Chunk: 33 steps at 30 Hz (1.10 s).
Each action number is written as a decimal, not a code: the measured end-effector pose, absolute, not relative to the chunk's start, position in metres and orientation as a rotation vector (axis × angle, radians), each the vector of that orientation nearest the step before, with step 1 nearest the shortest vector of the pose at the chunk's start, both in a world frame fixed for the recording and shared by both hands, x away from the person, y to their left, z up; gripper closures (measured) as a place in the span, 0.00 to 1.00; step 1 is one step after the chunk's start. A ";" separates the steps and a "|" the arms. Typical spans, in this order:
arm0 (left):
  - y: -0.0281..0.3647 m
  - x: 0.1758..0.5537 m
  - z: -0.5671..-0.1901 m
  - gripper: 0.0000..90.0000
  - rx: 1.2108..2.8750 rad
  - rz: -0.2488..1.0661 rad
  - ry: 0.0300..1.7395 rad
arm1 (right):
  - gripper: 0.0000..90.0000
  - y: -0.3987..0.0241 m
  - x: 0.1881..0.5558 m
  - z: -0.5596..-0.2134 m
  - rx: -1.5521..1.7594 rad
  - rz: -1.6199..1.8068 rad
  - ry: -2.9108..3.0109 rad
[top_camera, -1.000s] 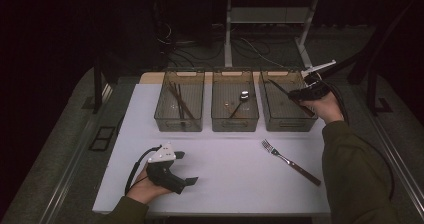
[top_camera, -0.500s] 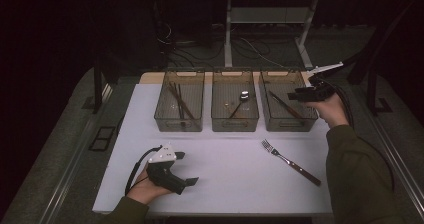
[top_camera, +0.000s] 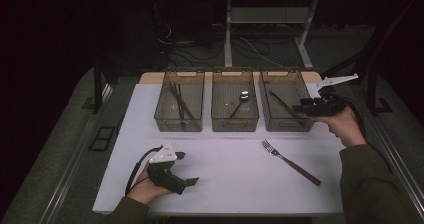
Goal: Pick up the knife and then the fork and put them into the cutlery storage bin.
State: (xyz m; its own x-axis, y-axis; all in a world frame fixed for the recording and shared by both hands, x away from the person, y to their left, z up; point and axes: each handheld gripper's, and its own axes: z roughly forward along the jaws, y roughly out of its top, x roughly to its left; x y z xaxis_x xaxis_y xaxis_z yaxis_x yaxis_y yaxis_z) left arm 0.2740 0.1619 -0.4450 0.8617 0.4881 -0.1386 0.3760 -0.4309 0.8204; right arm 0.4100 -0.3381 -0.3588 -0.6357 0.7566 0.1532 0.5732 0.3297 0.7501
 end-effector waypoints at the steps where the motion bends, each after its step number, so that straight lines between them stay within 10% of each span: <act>1: 0.162 0.274 -0.445 0.00 2.071 0.147 0.628 | 0.48 -0.338 0.404 -0.359 1.203 1.197 2.379; 33: 0.160 0.273 -0.444 0.00 2.067 0.149 0.625 | 0.39 -0.311 0.302 -0.409 1.087 1.131 2.507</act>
State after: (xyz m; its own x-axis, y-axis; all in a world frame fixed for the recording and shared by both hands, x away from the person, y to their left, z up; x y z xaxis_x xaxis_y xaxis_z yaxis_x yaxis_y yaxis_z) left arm 0.2728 0.1603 -0.4442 0.8628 0.4868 -0.1366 0.3727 -0.4297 0.8225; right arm 0.3020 -0.3111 -0.4087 -0.7153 0.6878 0.1236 0.5477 0.4420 0.7103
